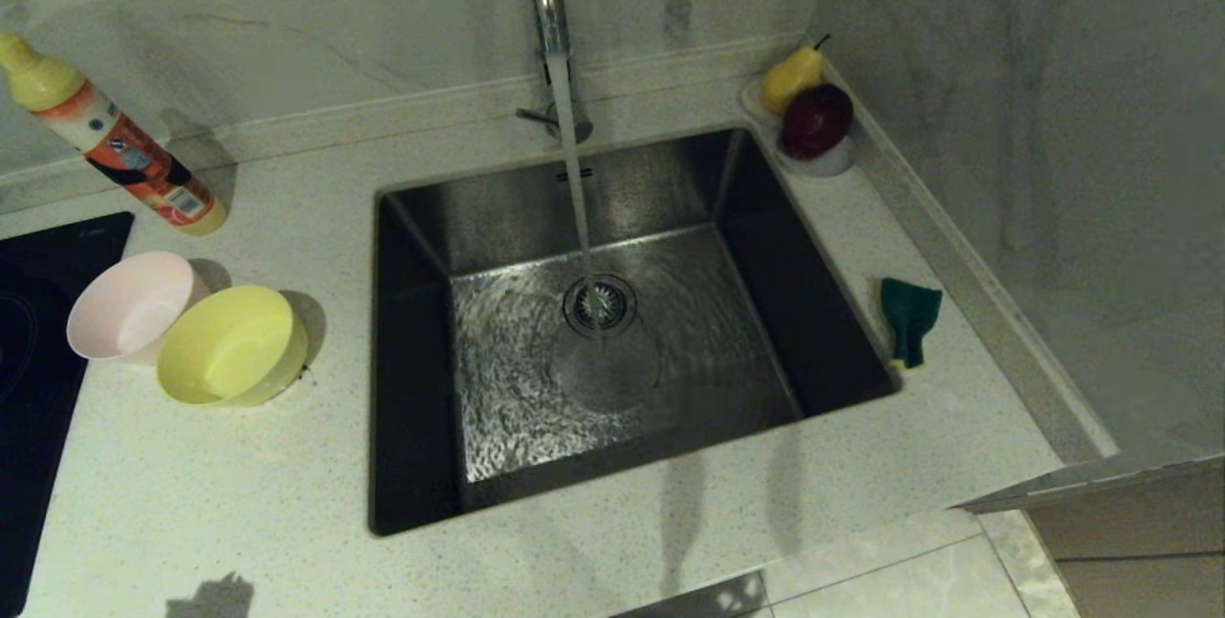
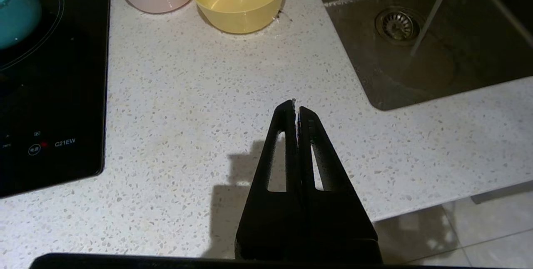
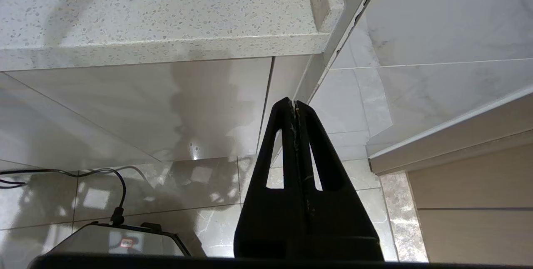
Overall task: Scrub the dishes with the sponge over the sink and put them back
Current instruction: Turn off the faucet
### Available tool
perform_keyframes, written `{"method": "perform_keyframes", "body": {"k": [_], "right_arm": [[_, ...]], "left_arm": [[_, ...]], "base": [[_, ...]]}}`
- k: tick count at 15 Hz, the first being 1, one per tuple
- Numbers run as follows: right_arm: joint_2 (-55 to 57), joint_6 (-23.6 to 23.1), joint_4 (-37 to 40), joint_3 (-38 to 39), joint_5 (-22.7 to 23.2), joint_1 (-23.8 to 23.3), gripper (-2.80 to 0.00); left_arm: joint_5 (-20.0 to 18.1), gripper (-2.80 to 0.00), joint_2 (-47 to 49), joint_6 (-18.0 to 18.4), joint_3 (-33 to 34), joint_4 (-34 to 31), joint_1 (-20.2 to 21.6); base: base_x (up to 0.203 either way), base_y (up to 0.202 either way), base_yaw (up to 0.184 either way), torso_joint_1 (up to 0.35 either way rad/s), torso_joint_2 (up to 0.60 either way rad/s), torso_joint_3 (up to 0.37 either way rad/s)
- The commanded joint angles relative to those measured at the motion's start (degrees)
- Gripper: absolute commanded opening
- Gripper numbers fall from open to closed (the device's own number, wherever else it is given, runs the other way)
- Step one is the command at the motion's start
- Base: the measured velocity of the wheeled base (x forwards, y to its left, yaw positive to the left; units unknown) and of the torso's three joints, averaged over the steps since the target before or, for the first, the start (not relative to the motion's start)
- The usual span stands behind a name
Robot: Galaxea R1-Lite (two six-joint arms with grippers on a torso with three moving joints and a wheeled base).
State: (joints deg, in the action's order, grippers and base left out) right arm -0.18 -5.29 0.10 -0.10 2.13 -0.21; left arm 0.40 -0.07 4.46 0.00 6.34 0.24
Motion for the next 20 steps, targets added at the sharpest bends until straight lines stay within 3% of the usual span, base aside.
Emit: {"method": "perform_keyframes", "body": {"k": [1,11,13,15,20], "right_arm": [[0.1,-0.1,0.0,0.0,0.0,0.0,-2.8],[0.1,-0.1,0.0,0.0,0.1,0.0,-2.8],[0.1,0.0,0.0,0.0,0.0,0.0,-2.8],[0.1,0.0,0.0,0.0,0.0,0.0,-2.8],[0.1,-0.1,0.0,0.0,0.0,0.0,-2.8]], "left_arm": [[0.0,-2.8,0.1,-0.5,2.3,0.2,0.0],[0.4,-2.8,0.1,-2.4,1.9,-0.4,0.1],[0.6,-2.8,1.9,-2.4,-5.4,-2.1,0.1],[-0.8,-2.8,9.0,-2.9,-18.4,-5.6,0.1],[-7.8,-2.8,42.4,-10.2,-44.0,-8.6,0.1]], "base": [[0.0,0.0,0.0,0.0,0.0,0.0],[0.0,0.0,0.0,0.0,0.0,0.0],[0.0,0.0,0.0,0.0,0.0,0.0],[0.0,0.0,0.0,0.0,0.0,0.0],[0.0,0.0,0.0,0.0,0.0,0.0]]}}
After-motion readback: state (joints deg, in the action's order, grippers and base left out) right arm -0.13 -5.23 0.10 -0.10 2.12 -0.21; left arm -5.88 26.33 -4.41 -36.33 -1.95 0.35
